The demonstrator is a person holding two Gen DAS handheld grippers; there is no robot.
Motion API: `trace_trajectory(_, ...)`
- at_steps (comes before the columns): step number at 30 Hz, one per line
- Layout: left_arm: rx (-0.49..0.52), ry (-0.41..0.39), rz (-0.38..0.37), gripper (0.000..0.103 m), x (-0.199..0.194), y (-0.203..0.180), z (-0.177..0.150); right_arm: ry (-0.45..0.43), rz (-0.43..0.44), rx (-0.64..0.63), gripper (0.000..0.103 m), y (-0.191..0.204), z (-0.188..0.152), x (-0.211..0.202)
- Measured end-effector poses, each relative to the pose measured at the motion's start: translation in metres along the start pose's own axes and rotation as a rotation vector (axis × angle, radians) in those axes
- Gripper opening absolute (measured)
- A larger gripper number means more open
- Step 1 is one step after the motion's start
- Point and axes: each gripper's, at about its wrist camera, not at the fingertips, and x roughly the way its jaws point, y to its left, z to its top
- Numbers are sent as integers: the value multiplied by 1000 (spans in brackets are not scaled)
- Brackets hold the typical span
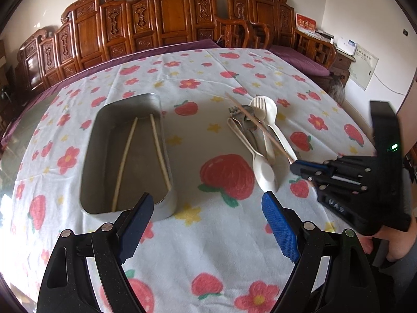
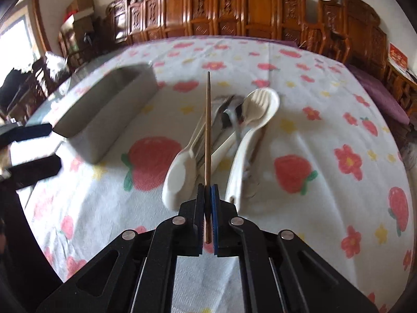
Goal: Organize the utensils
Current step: 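Move the right gripper back to the utensils and grasp a brown chopstick, then grasp a white plastic spoon with the left gripper while the right gripper holds the brown chopstick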
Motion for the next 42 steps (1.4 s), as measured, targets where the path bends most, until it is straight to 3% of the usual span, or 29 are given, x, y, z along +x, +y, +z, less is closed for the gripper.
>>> trace_trajectory(12, -4, 15, -58, 81, 41, -20, 24, -61, -17, 111, 6, -36, 6, -14)
trace_trajectory(16, -18, 40, -92, 66, 57, -25, 29, -65, -22, 137, 6, -46, 6, -15)
trace_trajectory(25, -19, 93, -147, 46, 87, -38, 31, -39, -13, 150, 6, -51, 5, -7)
trace_trajectory(38, -117, 140, -266, 40, 107, -34, 25, -39, -10, 149, 6, -50, 3, -8)
trace_trajectory(42, -131, 141, -303, 25, 107, -35, 26, -46, -1, 153, 6, -49, 4, -9)
